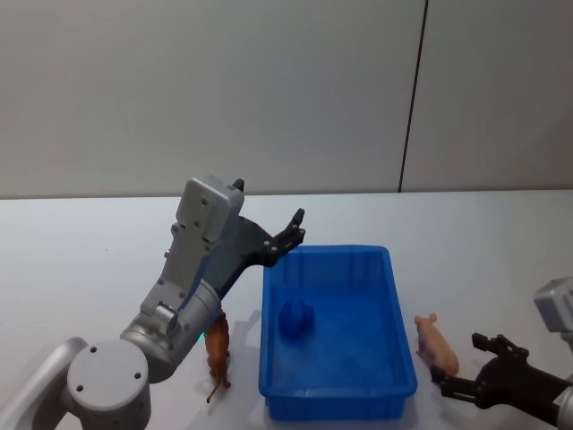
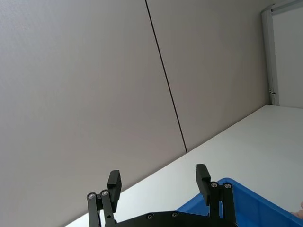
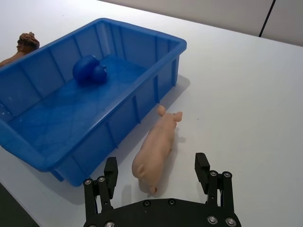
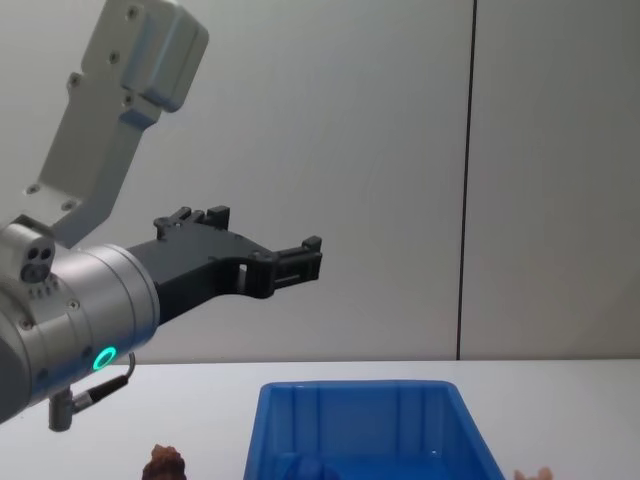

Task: Pick up the two dolls from the table and place them into the box.

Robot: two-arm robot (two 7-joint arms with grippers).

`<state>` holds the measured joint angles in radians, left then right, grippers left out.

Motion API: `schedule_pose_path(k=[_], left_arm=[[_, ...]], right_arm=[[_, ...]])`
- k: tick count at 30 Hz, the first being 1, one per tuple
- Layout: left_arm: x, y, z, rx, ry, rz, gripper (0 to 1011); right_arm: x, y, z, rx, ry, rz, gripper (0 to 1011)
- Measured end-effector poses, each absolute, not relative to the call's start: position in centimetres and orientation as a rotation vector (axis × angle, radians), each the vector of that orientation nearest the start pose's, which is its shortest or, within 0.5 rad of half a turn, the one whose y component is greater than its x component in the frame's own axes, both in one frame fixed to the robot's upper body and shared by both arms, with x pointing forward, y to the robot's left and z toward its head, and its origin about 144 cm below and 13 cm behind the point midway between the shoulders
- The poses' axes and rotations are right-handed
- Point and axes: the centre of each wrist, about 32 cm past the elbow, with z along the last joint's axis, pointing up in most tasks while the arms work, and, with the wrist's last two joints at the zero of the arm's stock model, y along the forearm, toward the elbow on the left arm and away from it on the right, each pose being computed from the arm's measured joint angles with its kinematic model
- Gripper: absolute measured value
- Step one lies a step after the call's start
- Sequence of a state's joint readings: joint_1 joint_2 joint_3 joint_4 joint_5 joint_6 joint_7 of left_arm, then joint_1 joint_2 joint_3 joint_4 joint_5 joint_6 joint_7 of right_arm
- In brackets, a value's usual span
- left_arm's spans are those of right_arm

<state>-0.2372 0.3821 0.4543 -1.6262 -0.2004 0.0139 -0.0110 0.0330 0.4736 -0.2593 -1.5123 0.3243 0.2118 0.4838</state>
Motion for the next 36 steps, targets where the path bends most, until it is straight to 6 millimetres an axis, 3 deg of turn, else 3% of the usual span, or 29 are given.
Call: schedule_pose_path(k=[6,13,28,36], left_arm=[[49.2,19.8,120.4,0.061,-0.268,1.124,1001],[49.2,19.8,120.4,0.061,-0.268,1.124,1001],[49.2,19.8,120.4,0.061,-0.268,1.124,1001],[49.2,19.8,120.4,0.061,-0.268,1.124,1001]], right_arm=[[46.1,-29.3,112.5,-0.344,0.211,-0.883,1001],[46.4,-28.7,112.1,-0.35,0.228,-0.889,839],[46.7,-28.2,111.7,-0.352,0.243,-0.904,380],[46.7,-28.1,112.0,-0.344,0.217,-0.914,380]])
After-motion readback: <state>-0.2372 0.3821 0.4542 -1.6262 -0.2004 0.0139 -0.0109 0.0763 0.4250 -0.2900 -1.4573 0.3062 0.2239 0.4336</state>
